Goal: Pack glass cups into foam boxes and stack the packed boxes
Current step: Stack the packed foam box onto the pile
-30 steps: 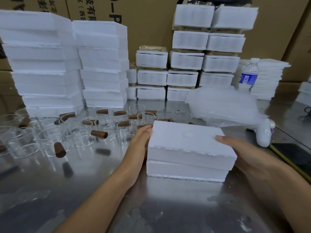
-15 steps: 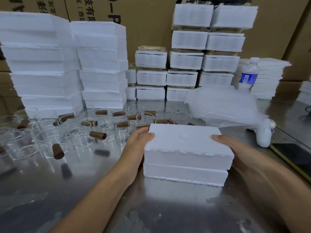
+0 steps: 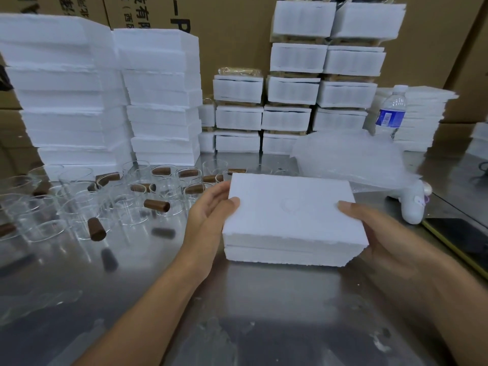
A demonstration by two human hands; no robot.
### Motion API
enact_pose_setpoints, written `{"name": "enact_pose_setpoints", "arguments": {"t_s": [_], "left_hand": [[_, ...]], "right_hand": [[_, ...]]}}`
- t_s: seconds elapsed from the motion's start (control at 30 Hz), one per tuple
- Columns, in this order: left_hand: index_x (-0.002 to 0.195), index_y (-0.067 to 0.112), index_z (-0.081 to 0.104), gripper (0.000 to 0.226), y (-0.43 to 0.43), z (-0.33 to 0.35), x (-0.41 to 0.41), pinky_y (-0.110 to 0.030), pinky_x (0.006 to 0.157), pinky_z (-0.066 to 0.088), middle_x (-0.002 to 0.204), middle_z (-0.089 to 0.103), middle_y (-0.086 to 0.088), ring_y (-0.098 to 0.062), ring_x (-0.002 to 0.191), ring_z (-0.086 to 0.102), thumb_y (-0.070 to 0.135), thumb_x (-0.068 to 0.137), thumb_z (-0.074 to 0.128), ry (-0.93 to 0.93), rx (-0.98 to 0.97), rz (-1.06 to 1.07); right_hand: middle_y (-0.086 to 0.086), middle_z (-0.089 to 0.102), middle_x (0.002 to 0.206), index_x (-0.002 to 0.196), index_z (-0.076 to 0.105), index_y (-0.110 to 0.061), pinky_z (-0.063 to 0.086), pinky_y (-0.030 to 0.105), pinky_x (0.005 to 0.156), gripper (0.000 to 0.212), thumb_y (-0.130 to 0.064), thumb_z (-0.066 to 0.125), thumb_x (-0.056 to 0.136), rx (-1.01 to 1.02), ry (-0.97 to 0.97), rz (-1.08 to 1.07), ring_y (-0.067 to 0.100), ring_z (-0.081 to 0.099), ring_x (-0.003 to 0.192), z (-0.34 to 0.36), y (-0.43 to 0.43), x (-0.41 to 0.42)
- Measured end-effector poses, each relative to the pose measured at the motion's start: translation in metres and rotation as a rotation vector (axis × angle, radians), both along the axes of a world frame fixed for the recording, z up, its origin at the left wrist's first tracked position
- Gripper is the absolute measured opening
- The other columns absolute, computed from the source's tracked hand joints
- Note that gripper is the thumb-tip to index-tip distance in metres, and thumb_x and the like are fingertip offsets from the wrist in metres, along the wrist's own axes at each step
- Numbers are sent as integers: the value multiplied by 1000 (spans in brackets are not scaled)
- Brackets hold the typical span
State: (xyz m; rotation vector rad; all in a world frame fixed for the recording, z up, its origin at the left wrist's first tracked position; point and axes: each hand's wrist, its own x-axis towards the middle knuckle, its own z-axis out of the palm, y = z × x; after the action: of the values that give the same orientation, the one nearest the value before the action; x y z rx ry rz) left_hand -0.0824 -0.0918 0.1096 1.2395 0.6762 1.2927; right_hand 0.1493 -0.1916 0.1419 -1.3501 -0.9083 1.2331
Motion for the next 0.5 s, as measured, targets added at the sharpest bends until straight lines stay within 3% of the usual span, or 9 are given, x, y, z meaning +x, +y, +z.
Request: {"name": "enact_pose_setpoints", "arguments": {"t_s": [0.1,0.17,0.23,0.3,0.37,0.5], "left_hand": [[113,26,62,40,0,2,0,-23,79,53,109,70,8,-9,101,66,36,73,65,-32,21,-52],[123,17,56,54,3,3,2,-29,93,51,118,67,3,-12,111,62,44,78,67,-129,-42,-106],[124,11,54,60,8,5,1,-35,100,46,122,65,-4,-17,115,60,47,76,59,-241,-176,-144],[115,8,58,51,14,4,-1,-35,93,48,109,67,-9,-20,101,65,41,76,53,-265,-255,-193],[110,6,59,44,16,0,0,-35,83,52,95,68,-10,-22,87,67,35,77,52,-168,-244,-268],[94,8,64,23,12,-4,11,-30,62,54,79,64,-8,-19,68,63,24,77,61,108,-138,-369]], "right_hand": [[10,70,111,108,70,-14,37,53,105,41,-35,61,74,52,114,-10,32,61,111,3,1,-2],[4,74,96,84,78,-22,53,43,88,26,-34,59,71,109,172,-24,22,70,89,10,2,-2],[-1,74,78,66,77,-26,56,35,74,20,-33,59,69,179,244,-97,17,71,71,20,5,1],[-2,72,74,74,74,-26,56,36,74,16,-32,59,75,252,341,-166,15,68,67,31,13,9],[-2,70,76,93,66,-27,57,36,65,19,-33,50,86,319,387,-181,14,68,65,46,27,16],[2,68,103,120,57,-29,55,41,75,36,-35,53,85,422,357,-229,21,66,90,80,75,20]]}}
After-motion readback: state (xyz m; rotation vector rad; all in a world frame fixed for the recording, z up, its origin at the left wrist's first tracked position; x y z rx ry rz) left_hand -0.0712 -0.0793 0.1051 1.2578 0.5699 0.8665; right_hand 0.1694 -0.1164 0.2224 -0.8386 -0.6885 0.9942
